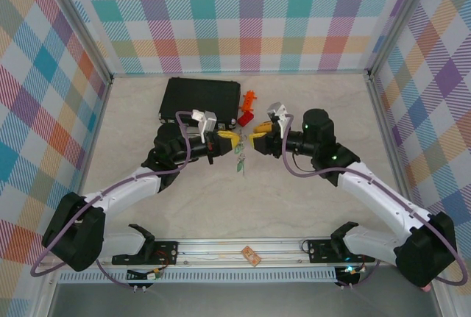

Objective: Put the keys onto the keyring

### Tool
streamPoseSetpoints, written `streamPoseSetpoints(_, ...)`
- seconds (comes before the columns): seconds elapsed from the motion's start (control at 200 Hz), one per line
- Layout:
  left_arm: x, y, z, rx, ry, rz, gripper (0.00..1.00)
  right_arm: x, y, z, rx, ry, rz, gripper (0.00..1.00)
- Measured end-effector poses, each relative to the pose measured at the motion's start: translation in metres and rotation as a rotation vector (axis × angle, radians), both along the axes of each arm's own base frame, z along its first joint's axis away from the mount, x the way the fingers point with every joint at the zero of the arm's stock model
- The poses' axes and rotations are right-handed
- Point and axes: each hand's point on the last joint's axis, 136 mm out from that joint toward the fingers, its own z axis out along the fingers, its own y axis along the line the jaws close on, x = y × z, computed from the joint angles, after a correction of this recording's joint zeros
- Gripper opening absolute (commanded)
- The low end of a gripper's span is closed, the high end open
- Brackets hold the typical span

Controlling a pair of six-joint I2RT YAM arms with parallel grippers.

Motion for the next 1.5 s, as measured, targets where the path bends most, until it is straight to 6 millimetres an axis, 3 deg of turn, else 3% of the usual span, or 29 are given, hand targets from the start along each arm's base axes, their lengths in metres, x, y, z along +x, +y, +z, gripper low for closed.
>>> streamPoseSetpoints(0.16, 0.002, 0.001, -0.009, 0.044, -0.007, 0.01, 0.0, 0.005, 0.005, 0.014, -0.053, 0.018, 0.022, 0.34)
streamPoseSetpoints(0.295, 0.004, 0.002, -0.016, 0.072, -0.006, 0.023, 0.0, 0.011, 0.015, 0.013, -0.116, 0.061, 0.073, 0.34)
streamPoseSetpoints(0.675, 0.004, 0.003, -0.016, 0.081, -0.028, 0.029, 0.0, 0.003, 0.02, -0.04, -0.258, 0.207, 0.186, 0.31)
streamPoseSetpoints(0.965, 0.004, 0.003, -0.016, 0.081, -0.028, 0.028, 0.0, 0.0, 0.025, -0.047, -0.255, 0.229, 0.223, 0.18)
streamPoseSetpoints(1.08, 0.004, 0.003, -0.015, 0.08, -0.029, 0.028, 0.0, 0.0, 0.025, -0.046, -0.249, 0.221, 0.228, 0.1)
streamPoseSetpoints(1.135, 0.004, 0.003, -0.016, 0.08, -0.029, 0.028, 0.0, 0.0, 0.026, -0.044, -0.242, 0.222, 0.232, 0.0)
streamPoseSetpoints(1.295, 0.004, 0.003, -0.015, 0.08, -0.03, 0.029, 0.0, -0.001, 0.027, -0.043, -0.232, 0.222, 0.238, 0.0)
streamPoseSetpoints(1.37, 0.005, 0.003, -0.015, 0.078, -0.028, 0.032, 0.08, 0.0, 0.028, -0.044, -0.228, 0.219, 0.237, 0.0)
streamPoseSetpoints(1.44, 0.006, 0.003, -0.015, 0.078, -0.023, 0.038, 0.25, 0.001, 0.028, -0.045, -0.218, 0.209, 0.234, 0.0)
streamPoseSetpoints(1.5, 0.005, 0.004, -0.012, 0.066, -0.009, 0.042, 0.3, 0.001, 0.028, -0.047, -0.209, 0.196, 0.228, 0.0)
